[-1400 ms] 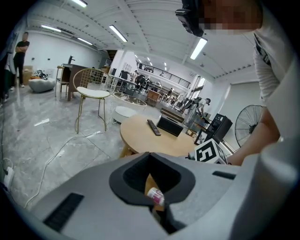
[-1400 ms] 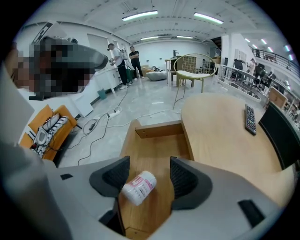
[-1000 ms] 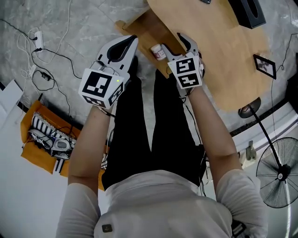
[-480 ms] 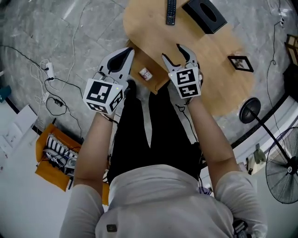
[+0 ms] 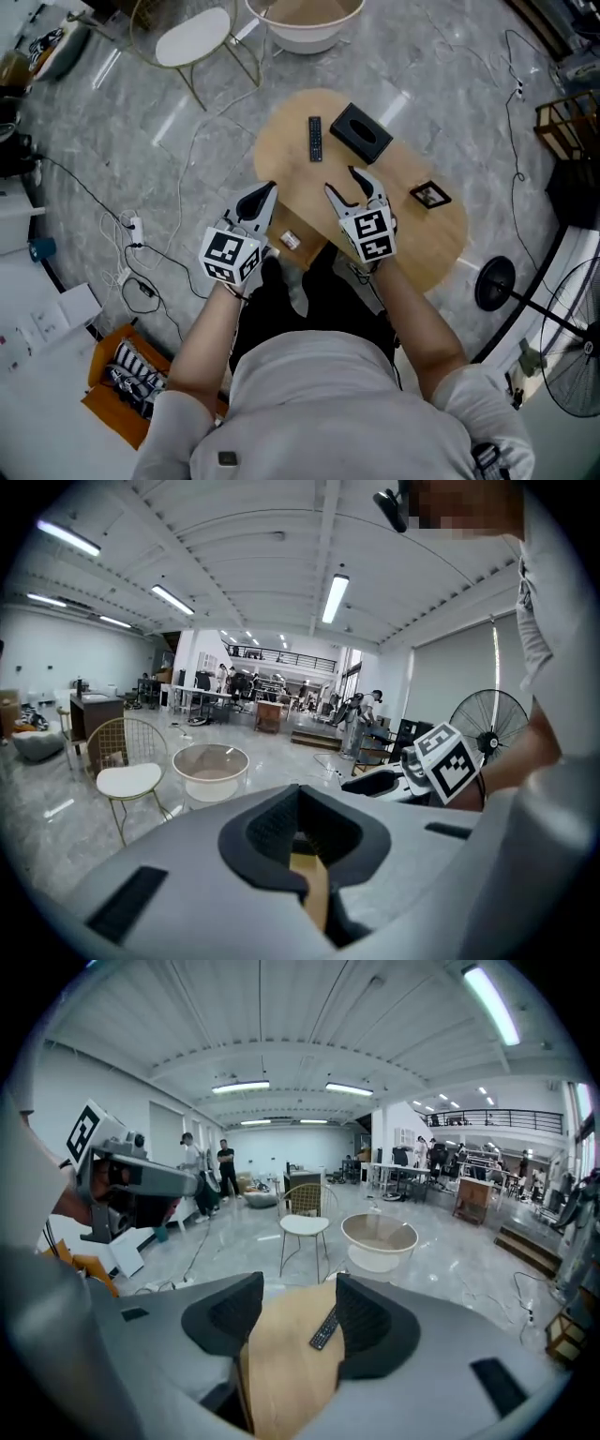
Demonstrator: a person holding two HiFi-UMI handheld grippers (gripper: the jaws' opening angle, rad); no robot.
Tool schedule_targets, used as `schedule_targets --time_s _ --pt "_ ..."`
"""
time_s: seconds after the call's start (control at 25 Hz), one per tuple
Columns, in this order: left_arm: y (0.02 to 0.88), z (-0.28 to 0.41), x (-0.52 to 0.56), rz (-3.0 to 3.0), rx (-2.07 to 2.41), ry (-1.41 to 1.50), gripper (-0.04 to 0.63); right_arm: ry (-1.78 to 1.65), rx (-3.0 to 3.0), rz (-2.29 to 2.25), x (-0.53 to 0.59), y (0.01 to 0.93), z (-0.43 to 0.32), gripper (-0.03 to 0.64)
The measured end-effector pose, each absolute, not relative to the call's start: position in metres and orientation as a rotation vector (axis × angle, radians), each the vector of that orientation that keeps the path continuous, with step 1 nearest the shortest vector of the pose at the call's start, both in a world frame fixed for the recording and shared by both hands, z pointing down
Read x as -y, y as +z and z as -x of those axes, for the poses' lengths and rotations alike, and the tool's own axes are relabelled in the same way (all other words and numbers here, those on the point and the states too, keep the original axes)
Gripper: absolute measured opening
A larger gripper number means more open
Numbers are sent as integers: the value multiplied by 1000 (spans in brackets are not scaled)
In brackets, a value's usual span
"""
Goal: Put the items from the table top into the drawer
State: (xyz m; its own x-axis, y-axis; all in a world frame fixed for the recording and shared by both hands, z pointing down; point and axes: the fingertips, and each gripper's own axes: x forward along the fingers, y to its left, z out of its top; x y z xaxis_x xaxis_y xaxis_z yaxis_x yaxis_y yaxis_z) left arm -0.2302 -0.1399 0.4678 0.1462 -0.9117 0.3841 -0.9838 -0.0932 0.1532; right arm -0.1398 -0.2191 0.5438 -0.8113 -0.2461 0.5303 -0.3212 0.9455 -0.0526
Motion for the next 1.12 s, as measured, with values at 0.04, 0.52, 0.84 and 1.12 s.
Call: schedule_targets --time_s 0.04,0.52,0.84,1.12 --pt "452 226 139 -2072 1828 270 9 185 2583 -410 221 524 136 256" --pt "328 201 149 -2160 1988 202 9 18 2822 -381 229 365 114 80" --pt "309 200 166 -2198 2016 183 9 -11 2862 -359 243 347 116 31" --pt "315 216 178 -2217 1983 194 9 13 2861 -402 260 349 132 31"
